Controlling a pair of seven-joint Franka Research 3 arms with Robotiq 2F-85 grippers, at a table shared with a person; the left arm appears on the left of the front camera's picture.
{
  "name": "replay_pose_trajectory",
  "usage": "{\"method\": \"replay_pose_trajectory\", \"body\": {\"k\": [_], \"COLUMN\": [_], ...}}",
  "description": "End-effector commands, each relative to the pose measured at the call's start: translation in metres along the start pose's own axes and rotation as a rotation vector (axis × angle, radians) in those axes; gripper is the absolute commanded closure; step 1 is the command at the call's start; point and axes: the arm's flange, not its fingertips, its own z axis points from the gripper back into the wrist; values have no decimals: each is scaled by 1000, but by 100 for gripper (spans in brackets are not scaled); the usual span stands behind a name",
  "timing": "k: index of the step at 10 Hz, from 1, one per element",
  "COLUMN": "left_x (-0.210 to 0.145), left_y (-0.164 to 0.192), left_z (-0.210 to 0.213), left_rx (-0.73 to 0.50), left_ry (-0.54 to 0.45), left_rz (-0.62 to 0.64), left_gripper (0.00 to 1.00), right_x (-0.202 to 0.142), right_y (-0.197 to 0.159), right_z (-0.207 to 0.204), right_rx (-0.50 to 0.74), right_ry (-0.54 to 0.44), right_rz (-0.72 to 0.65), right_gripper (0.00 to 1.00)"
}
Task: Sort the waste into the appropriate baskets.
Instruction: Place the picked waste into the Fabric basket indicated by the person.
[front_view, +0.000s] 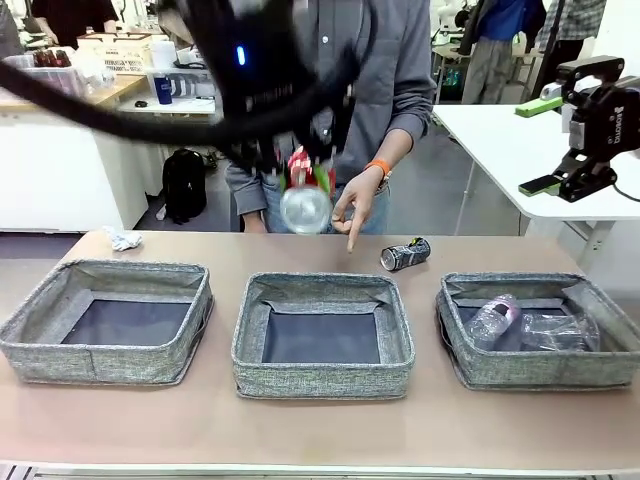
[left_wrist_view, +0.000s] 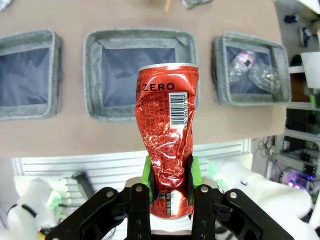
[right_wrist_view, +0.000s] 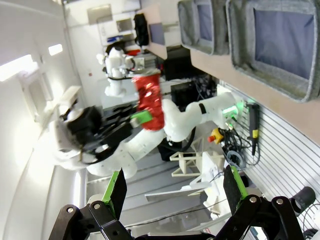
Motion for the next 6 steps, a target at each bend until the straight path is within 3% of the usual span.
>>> {"method": "replay_pose_trajectory", "body": {"k": [1,4,6], "left_x": [-2,2,1], "left_y": [23,28,30], "left_z": [-58,-149,-180], "left_rx": [23,98,156], "left_ry": [-30,27,12], "left_rz": [7,21,17], "left_gripper": [71,71,71], "right_x": [2,2,2], "right_y": [4,4,4], "right_z": [2,2,2], "right_rx": [10,10,10], "right_ry": [-3,-3,-3], "right_rz": [3,3,3], "right_gripper": [0,0,0]}}
